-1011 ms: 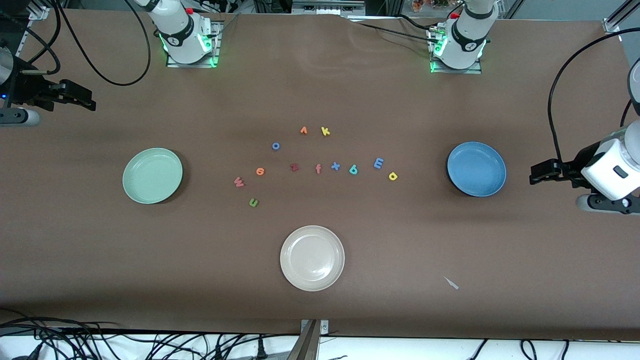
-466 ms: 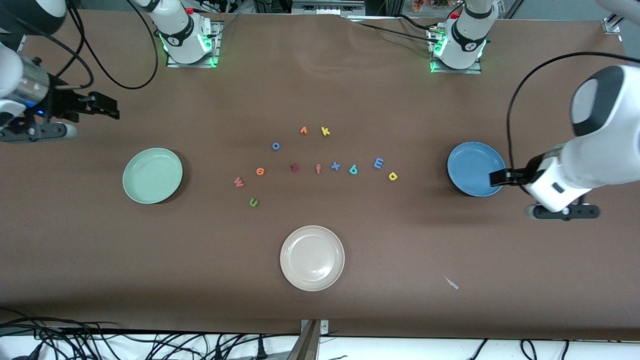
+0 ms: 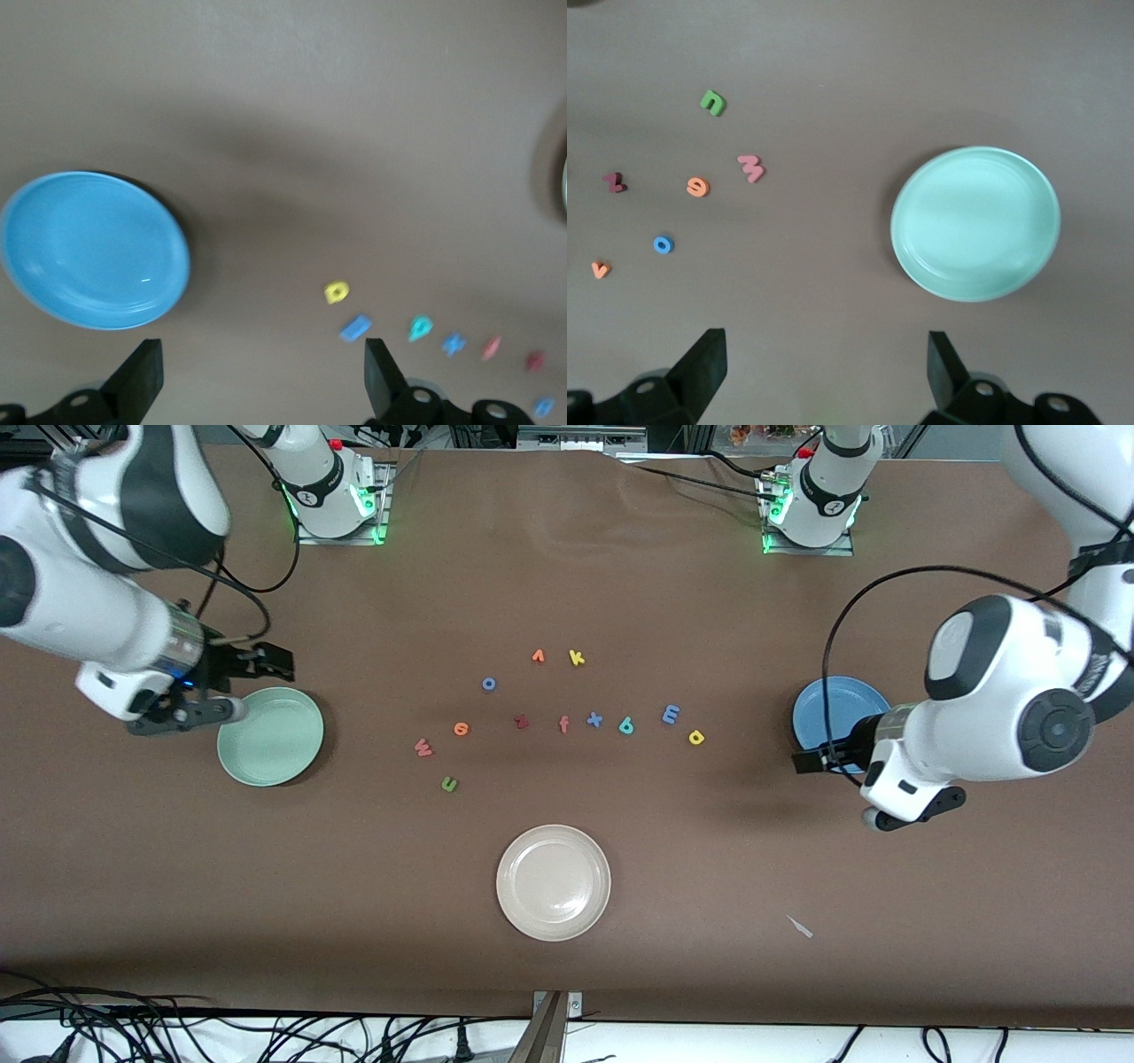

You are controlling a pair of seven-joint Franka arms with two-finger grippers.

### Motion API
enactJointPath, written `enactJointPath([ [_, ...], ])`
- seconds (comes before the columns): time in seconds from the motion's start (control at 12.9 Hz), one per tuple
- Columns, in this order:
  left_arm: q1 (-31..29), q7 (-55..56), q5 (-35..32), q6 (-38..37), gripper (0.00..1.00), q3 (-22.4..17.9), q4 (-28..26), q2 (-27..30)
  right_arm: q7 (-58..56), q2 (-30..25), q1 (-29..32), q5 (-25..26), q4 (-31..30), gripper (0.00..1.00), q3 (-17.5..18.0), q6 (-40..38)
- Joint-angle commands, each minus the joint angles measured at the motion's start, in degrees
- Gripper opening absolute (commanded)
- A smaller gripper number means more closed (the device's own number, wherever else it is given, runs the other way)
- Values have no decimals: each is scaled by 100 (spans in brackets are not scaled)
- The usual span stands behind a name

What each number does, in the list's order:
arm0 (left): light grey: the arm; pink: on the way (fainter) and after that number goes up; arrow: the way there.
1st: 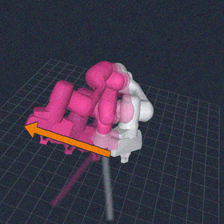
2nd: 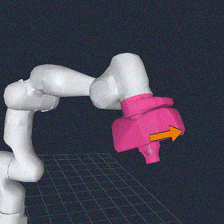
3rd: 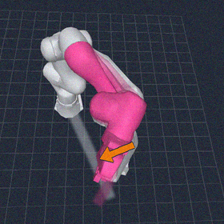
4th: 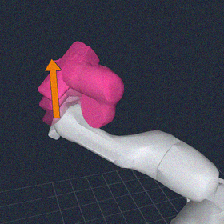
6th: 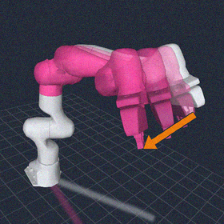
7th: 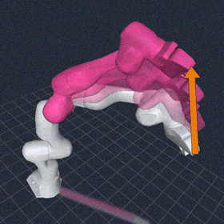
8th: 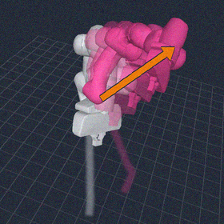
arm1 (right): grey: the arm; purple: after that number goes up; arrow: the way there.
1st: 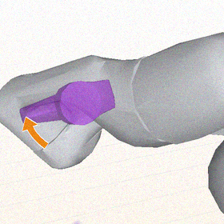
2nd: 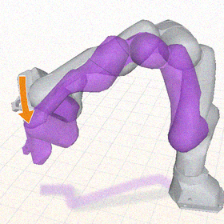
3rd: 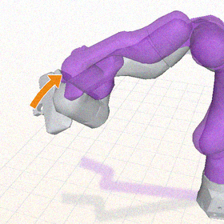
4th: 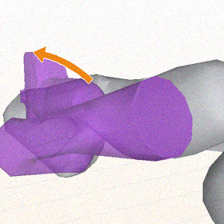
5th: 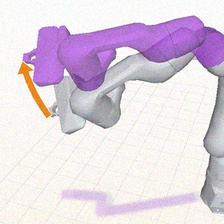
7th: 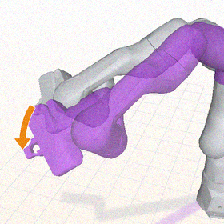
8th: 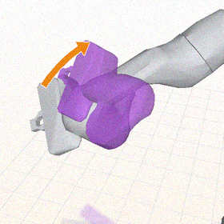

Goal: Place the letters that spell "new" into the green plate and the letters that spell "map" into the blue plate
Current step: 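Reach the right gripper to the pink m while the left gripper reaches the yellow letter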

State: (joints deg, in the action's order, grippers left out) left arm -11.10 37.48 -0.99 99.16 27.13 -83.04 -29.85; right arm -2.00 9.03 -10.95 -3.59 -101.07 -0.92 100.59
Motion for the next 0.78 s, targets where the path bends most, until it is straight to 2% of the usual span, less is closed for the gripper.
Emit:
enactJointPath([
  [0.0, 274, 968, 161, 699, 100, -32, -588, 85, 51, -15, -205, -71, -526, 100, -14, 801],
  [0.16, 380, 1523, 143, 1270, 100, -24, -1002, 85, 86, 133, -407, -71, -1001, 100, -14, 1601],
  [0.39, 635, 2129, 91, 1965, 99, -32, -1494, 76, 726, 502, -794, -19, -1266, 100, -14, 2375],
  [0.54, 741, 2464, 30, 2474, 92, -50, -1933, 76, 877, 687, -971, 8, -1380, 100, -14, 2772],
  [0.7, 838, 2885, -338, 2975, 89, -41, -2311, 50, 877, 776, -1137, 25, -1765, 100, -14, 3429],
])
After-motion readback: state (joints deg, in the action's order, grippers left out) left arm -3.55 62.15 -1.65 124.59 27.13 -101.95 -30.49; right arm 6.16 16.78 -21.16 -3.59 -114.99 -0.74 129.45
